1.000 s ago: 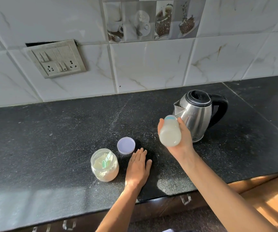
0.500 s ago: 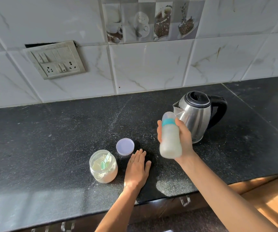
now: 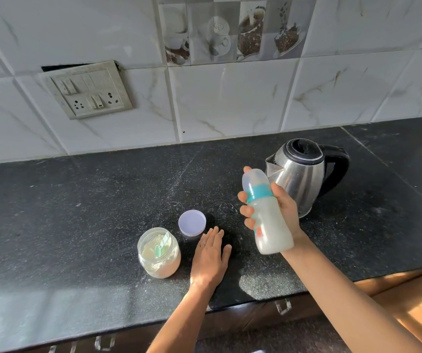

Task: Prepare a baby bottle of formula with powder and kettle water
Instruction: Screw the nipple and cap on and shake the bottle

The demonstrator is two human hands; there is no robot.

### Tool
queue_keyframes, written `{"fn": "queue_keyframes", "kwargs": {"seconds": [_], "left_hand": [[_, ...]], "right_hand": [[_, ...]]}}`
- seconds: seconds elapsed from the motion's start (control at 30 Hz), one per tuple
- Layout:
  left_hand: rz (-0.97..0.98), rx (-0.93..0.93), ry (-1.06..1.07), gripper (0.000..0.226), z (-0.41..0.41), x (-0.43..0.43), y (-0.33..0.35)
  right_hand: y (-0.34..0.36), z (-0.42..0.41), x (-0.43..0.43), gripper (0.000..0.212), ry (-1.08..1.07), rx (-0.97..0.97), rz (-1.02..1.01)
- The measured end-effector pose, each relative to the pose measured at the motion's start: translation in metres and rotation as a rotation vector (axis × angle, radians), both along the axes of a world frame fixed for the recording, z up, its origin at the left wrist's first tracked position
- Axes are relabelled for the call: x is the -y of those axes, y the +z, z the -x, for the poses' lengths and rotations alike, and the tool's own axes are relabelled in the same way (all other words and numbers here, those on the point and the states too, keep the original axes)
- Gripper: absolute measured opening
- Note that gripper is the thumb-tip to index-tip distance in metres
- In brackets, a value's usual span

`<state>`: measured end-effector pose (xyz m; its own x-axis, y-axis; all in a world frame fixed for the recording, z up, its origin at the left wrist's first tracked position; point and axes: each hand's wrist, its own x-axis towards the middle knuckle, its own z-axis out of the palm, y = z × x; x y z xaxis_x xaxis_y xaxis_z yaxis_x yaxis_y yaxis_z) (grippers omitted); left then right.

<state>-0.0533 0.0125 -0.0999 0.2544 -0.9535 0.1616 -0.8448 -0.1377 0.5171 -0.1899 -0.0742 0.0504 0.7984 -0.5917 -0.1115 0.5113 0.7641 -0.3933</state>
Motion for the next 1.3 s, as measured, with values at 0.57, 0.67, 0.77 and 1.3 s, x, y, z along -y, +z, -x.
{"fn": "queue_keyframes", "kwargs": {"seconds": [0.57,0.67,0.77,1.3], "left_hand": [[0.007,0.0,0.004,0.049,0.0,-0.001,0.001],[-0.005,0.002,0.001,0.049,0.0,-0.001,0.001],[-0.013,-0.001,0.0,0.049,0.0,-0.001,0.001],[-0.011,0.013,-0.019,0.059,-0.001,-0.002,0.0]], "right_hand": [[0.002,-0.007,-0.003,0.051,-0.088,-0.042,-0.098],[0.005,-0.005,-0.001,0.04,-0.12,0.015,-0.1],[0.004,-0.006,0.002,0.034,-0.201,-0.008,-0.078],[0.027,-0.008,0.006,0.055,-0.115,-0.165,-0.003]]}}
